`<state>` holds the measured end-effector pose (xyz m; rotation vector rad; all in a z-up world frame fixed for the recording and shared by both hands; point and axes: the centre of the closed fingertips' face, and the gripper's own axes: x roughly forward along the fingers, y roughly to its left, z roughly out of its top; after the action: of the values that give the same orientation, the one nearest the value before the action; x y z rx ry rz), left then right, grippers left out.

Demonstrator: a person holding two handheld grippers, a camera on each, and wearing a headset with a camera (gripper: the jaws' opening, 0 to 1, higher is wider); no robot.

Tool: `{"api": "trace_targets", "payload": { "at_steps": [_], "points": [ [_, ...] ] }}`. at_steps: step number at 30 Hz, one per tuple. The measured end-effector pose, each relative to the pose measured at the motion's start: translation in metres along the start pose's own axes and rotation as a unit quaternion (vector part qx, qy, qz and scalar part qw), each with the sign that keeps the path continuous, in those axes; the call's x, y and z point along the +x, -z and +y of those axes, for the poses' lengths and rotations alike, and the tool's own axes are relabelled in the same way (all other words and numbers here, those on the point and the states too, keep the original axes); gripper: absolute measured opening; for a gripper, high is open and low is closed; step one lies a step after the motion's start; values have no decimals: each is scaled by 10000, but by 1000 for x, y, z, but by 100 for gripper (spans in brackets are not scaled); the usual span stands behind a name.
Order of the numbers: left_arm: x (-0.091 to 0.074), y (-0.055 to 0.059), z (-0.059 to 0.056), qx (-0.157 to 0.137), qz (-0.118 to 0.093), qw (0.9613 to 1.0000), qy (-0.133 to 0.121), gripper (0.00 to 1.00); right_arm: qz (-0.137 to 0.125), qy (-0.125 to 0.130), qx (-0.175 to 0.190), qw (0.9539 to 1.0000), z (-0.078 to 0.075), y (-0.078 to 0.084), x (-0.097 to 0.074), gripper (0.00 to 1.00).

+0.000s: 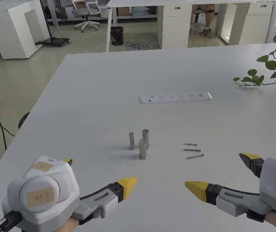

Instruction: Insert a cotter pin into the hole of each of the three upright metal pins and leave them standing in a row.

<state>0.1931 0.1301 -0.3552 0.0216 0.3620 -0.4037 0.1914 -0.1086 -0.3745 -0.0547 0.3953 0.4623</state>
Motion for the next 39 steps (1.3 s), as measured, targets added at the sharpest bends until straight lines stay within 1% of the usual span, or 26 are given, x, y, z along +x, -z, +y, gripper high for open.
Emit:
{"api": "trace_targets", "payload": {
  "at_steps": [6, 14, 19, 24, 32, 39],
  "points": [
    [-1, -1, 1, -36, -30, 10000, -2, 89, -26, 3, 3, 10000, 0, 0, -1, 91],
    [-2, 1, 0, -41, -8, 10000, 20, 89, -11, 23, 20, 10000, -1, 3, -3, 91],
    [-2, 1, 0, -63, -17, 10000, 23, 88, -17, 23, 16, 10000, -1, 3, -4, 91],
    [-1, 1, -1, -24, -6, 10000, 56, 88, 6, 13, 2, 10000, -1, 3, -2, 91],
    [1, 0, -1, 7, -29, 10000, 66, 86, 14, -6, -27, 10000, 1, 2, -1, 90],
    [3, 5, -1, 2, 36, 10000, 89, 83, 17, -3, 18, 10000, -1, 3, 0, 90]
  ]
}}
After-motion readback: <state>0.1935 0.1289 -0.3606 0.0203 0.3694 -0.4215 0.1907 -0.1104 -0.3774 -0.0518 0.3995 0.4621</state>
